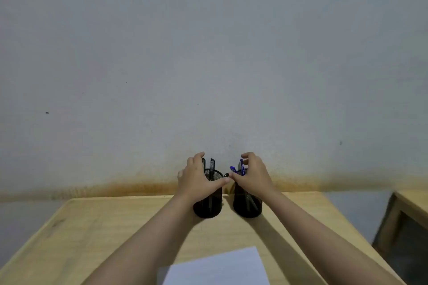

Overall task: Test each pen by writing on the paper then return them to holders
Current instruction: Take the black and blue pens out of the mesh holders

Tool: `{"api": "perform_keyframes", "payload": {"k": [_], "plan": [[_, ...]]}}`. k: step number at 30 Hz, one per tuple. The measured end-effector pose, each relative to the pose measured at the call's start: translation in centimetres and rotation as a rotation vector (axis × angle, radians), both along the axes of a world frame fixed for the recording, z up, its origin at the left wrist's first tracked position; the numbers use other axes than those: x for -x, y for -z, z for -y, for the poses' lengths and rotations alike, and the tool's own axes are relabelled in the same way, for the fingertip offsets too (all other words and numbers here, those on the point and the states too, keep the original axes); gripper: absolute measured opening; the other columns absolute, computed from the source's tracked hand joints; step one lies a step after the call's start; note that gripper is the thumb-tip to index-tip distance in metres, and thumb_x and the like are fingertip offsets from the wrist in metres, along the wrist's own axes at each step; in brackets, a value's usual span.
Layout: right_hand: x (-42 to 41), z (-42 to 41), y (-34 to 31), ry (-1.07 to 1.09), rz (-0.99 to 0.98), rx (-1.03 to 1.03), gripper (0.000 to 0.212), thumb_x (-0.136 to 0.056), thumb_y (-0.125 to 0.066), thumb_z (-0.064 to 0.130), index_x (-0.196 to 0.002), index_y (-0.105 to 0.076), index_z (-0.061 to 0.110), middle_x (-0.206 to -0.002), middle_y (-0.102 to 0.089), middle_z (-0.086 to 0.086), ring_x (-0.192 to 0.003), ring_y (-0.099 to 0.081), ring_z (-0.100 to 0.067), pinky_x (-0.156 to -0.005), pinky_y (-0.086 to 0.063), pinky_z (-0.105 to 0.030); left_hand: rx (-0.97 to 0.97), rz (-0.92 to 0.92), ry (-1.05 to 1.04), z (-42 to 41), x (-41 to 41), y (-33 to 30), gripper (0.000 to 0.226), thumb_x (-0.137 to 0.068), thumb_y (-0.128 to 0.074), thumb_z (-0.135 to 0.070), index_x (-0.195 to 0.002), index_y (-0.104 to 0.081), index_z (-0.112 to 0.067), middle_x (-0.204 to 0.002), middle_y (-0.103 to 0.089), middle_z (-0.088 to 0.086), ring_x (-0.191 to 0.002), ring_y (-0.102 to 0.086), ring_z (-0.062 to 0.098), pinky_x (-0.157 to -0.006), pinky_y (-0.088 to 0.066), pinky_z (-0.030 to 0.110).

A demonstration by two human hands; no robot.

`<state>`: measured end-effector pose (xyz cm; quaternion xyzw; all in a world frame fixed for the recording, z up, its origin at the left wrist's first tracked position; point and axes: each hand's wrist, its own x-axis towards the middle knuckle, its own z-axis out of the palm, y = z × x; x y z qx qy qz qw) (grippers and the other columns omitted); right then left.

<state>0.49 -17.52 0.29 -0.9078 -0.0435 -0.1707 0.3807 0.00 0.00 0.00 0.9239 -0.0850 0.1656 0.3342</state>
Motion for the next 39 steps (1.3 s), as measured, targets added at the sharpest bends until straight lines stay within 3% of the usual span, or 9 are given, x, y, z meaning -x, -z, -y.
{"api": "perform_keyframes", "payload": {"k": [5,10,13,16,23,30,35,39], "plan": [[-0.8,0.0,0.8,0.08,-0.069,-0.258,0.056,-0.077,-0.076,0.024,-0.123,-0.048,0.006,-0.103,-0.061,-0.008,-0.091,-0.06,-0.019,-0.076,-0.043,-0.025,0.067,0.01,-0.013,0.9,-0.6,0.5,0.099,-0.06,-0.065,-0.072,-0.137,-0.028,-0.021,-0.138,-0.042,-0.002,-0.122,-0.048,0.017,-0.105,-0.03,0.049],[-1.0,0.0,0.7,0.045,-0.057,-0.241,0.022,-0.078,-0.074,0.021,-0.097,-0.066,0.012,-0.081,-0.063,0.005,-0.078,-0.061,-0.013,-0.065,-0.043,-0.019,0.06,0.036,-0.03,1.1,-1.1,1.4,0.098,-0.061,-0.069,-0.065,-0.137,-0.028,-0.02,-0.135,-0.046,-0.003,-0.125,-0.045,0.016,-0.104,-0.031,0.046],[-1.1,0.2,0.6,0.023,-0.058,-0.272,0.012,-0.078,-0.074,0.017,-0.087,-0.067,0.015,-0.077,-0.062,0.006,-0.074,-0.059,-0.008,-0.069,-0.043,-0.02,0.1,0.016,-0.04,1.5,-1.3,1.5,0.093,-0.062,-0.069,-0.064,-0.134,-0.03,-0.02,-0.123,-0.055,-0.006,-0.117,-0.051,0.014,-0.1,-0.029,0.045],[-1.2,0.3,0.6,0.001,-0.064,-0.294,0.01,-0.078,-0.074,0.015,-0.084,-0.066,0.017,-0.075,-0.062,0.009,-0.07,-0.057,-0.003,-0.069,-0.044,-0.021,0.061,-0.007,-0.046,1.9,-1.4,1.1,0.077,-0.066,-0.066,-0.064,-0.125,-0.037,-0.023,-0.109,-0.063,-0.01,-0.108,-0.057,0.014,-0.093,-0.027,0.04],[-1.2,0.6,0.9,-0.043,-0.057,-0.306,0.005,-0.075,-0.077,0.014,-0.077,-0.073,0.017,-0.069,-0.068,0.004,-0.062,-0.06,-0.01,-0.062,-0.048,-0.025,-0.05,-0.021,-0.068,2.0,-1.2,0.8,0.047,-0.07,-0.054,-0.07,-0.094,-0.052,-0.029,-0.088,-0.065,-0.014,-0.091,-0.059,0.013,-0.083,-0.023,0.037],[-0.9,1.0,0.6,-0.086,-0.073,-0.335,0.01,-0.073,-0.08,0.012,-0.082,-0.076,0.016,-0.079,-0.075,-0.005,-0.073,-0.068,-0.018,-0.075,-0.056,-0.035,-0.207,-0.139,0.02,2.0,-1.9,-0.3,0.041,-0.075,-0.05,-0.064,-0.091,-0.056,-0.027,-0.089,-0.064,-0.011,-0.095,-0.055,0.016,-0.089,-0.022,0.041],[-0.7,1.0,0.4,-0.08,-0.095,-0.343,0.01,-0.074,-0.08,0.012,-0.083,-0.075,0.013,-0.074,-0.071,-0.001,-0.066,-0.064,-0.015,-0.066,-0.053,-0.028,-0.247,-0.17,0.047,1.8,-1.9,-0.5,0.029,-0.085,-0.045,-0.053,-0.089,-0.049,-0.024,-0.09,-0.059,-0.005,-0.101,-0.052,0.022,-0.095,-0.022,0.045],[-0.5,1.1,0.1,-0.077,-0.103,-0.341,0.01,-0.074,-0.08,0.014,-0.082,-0.075,0.014,-0.071,-0.07,0.0,-0.064,-0.063,-0.013,-0.061,-0.05,-0.024,-0.215,-0.152,0.068,1.2,-1.5,-0.3,0.027,-0.092,-0.04,-0.046,-0.098,-0.044,-0.021,-0.088,-0.059,-0.004,-0.096,-0.055,0.024,-0.09,-0.021,0.041]]}}
